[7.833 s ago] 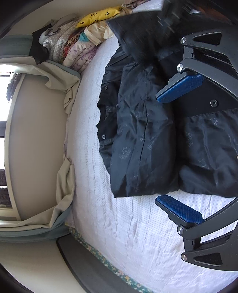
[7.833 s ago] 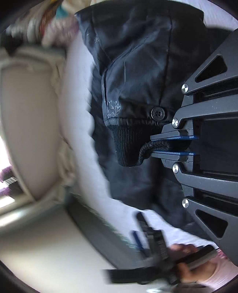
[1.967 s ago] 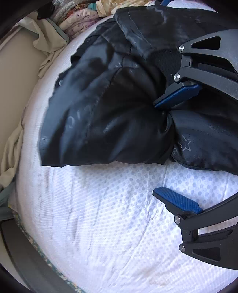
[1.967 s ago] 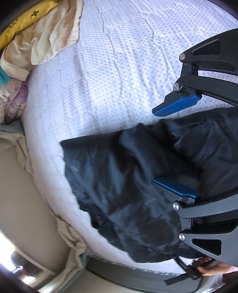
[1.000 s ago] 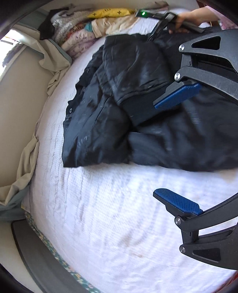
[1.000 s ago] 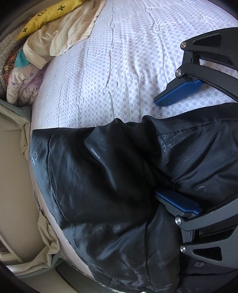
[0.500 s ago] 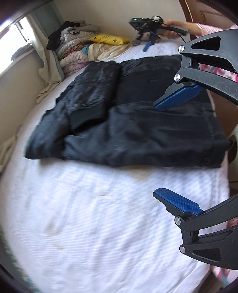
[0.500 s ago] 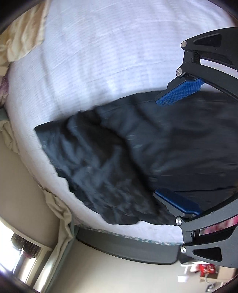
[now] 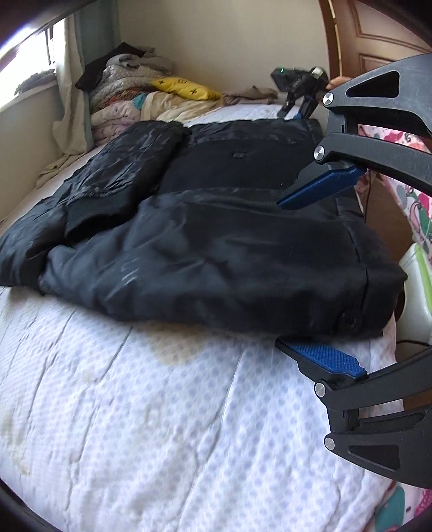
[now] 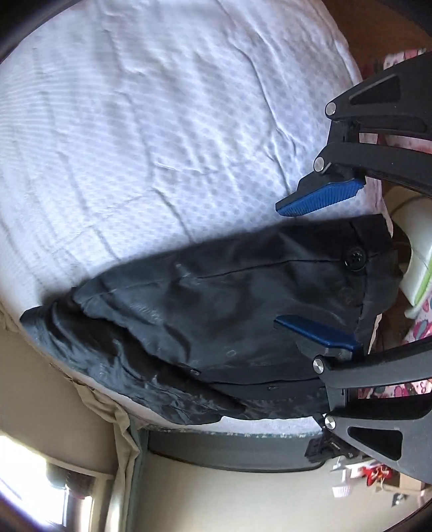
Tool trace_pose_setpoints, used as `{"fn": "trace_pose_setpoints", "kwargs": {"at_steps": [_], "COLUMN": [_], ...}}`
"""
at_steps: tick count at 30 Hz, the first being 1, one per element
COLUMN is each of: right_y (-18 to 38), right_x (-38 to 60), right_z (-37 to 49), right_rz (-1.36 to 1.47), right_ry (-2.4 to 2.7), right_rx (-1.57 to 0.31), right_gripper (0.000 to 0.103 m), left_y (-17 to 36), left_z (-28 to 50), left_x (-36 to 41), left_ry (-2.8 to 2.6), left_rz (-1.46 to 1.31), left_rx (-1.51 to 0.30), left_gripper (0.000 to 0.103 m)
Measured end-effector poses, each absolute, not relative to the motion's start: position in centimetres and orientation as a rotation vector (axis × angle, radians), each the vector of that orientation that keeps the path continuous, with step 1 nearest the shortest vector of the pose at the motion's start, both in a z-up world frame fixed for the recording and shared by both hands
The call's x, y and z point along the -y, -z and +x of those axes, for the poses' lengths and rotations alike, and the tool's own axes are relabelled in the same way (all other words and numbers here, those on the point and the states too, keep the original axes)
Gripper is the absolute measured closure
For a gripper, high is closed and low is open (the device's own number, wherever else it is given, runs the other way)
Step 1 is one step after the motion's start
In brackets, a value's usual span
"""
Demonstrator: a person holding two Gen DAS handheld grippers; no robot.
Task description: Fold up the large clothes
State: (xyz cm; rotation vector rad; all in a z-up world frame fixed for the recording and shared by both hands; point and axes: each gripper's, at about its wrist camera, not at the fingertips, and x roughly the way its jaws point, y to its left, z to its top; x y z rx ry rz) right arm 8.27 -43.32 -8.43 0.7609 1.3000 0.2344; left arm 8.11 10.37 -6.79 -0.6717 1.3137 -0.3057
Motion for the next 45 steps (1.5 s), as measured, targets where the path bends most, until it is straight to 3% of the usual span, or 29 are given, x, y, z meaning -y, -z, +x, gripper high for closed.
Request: {"fn": "trace_pose_setpoints", "kwargs": {"at_steps": [11, 14, 16, 17, 19, 21, 27, 45], "right_y": [10.9, 11.1, 11.1, 11.1, 11.2, 10.8, 9.9, 4.3], "right_x": [41.5, 41.2, 40.3, 39.9, 39.5, 39.4, 39.6, 39.6], "right_z": [7.9, 7.6, 7.9, 7.9, 8.1, 8.2, 7.7, -0.6], "right_rz": [0.892, 0.929, 0.91, 0.904, 0.907, 0.903, 0.88, 0.94], "right_ry": [-0.41, -0.438, -0.451, -0.457, -0.462, -0.469, -0.494, -0.599], "right_rx": [-1.396, -1.379, -1.374, -1.369, -1.362, -1.345, -1.305, -1.139], "right_gripper": [0.036, 0.038, 0.055, 0.061, 0.081, 0.087, 0.094, 0.095], "left_y": [7.8, 8.2, 8.7, 9.0, 9.1, 8.5, 6.3, 0.7], "left_z": [8.3, 8.3, 8.5, 8.5, 8.5, 8.4, 7.4, 0.2], "left_x": [-10.9, -11.0, -10.8, -10.7, -10.2, -9.8, -9.7, -11.6], "left_ry": [0.35, 0.368, 0.38, 0.388, 0.39, 0.404, 0.423, 0.495], "left_rz": [-0.782, -0.822, -0.849, -0.854, -0.83, -0.8, -0.742, -0.811], "left_rx": [-1.314, -1.324, -1.339, -1.351, -1.351, -1.329, -1.251, -1.167], "left_gripper": [0.024, 0.036, 0.056, 0.071, 0.075, 0.081, 0.085, 0.085]}}
